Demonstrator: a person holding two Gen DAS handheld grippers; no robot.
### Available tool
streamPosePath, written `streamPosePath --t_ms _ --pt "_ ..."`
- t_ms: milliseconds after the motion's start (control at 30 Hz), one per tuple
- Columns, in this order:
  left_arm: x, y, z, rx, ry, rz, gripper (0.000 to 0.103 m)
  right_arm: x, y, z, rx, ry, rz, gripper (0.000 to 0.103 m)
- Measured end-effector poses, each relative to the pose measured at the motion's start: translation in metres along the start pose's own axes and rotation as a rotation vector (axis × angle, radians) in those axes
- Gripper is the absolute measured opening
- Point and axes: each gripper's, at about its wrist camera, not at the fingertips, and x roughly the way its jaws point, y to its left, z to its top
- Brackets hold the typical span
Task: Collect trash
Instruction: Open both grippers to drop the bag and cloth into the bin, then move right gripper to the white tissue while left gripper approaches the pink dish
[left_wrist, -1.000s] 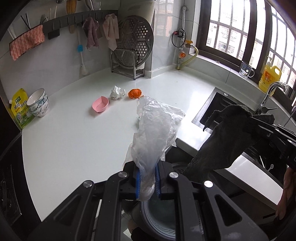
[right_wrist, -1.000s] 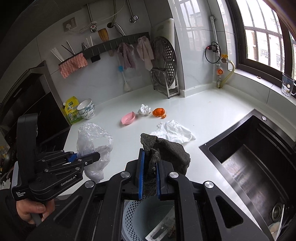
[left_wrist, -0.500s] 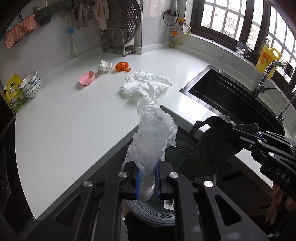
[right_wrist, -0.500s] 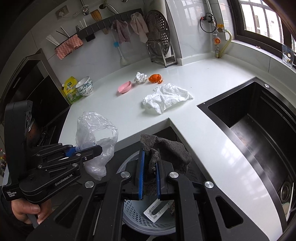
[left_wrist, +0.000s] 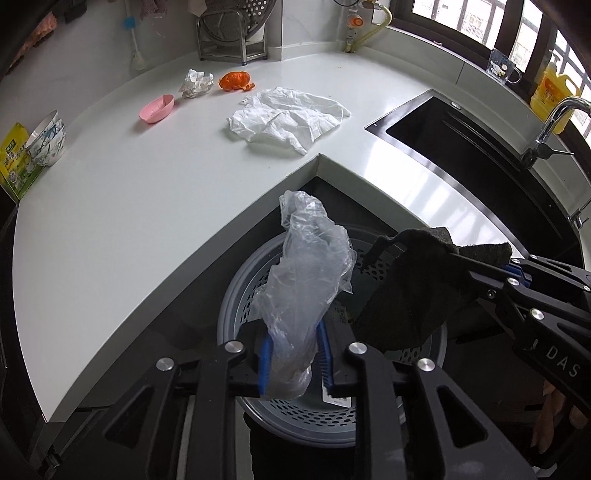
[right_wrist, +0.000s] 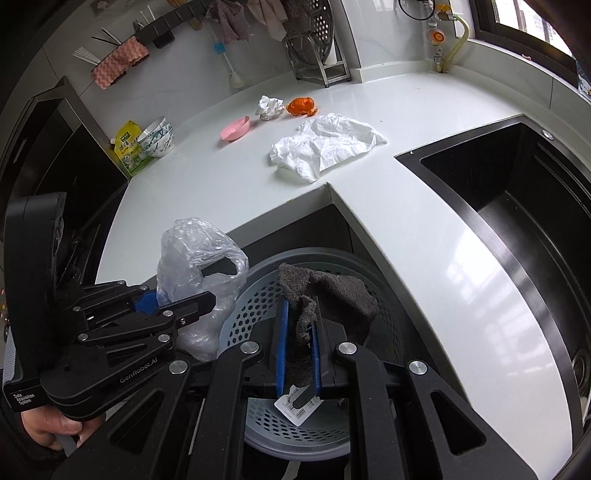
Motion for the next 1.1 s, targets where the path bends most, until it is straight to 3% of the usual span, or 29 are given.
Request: streamPosePath --t_ms 33,67,100,133,533,800,1100 --pt "-0.001 0.002 0.001 -0.011 -0.007 0.005 0.045 0.002 -0.003 0.000 0.008 0.010 0.001 0.017" --pt "-0.003 0.005 0.001 -0.024 -0.018 0.008 0.060 0.002 -0.005 0.000 0.019 0.016 0.000 0.031" --pt "-0.005 0.007 0.002 -0.035 -0.029 0.004 0.062 0.002 -0.008 0.000 0.029 0.013 -0.006 0.045" --pt "-0.006 0.008 0.003 -0.040 -0.032 0.004 0.062 0.001 -0.010 -0.001 0.035 0.007 -0.012 0.047" --pt "-0.012 0.009 0.007 -0.062 -0.027 0.027 0.063 -0.003 -0.026 -0.007 0.080 0.050 0.003 0.050" --pt "-0.027 0.010 0.019 -0.084 -0.062 0.031 0.068 -0.014 -0.023 0.003 0.069 0.039 0.018 0.058" --pt "-0.051 0.009 0.026 -0.103 -0.115 0.059 0.081 -0.025 -0.025 0.015 0.057 0.027 0.041 0.064"
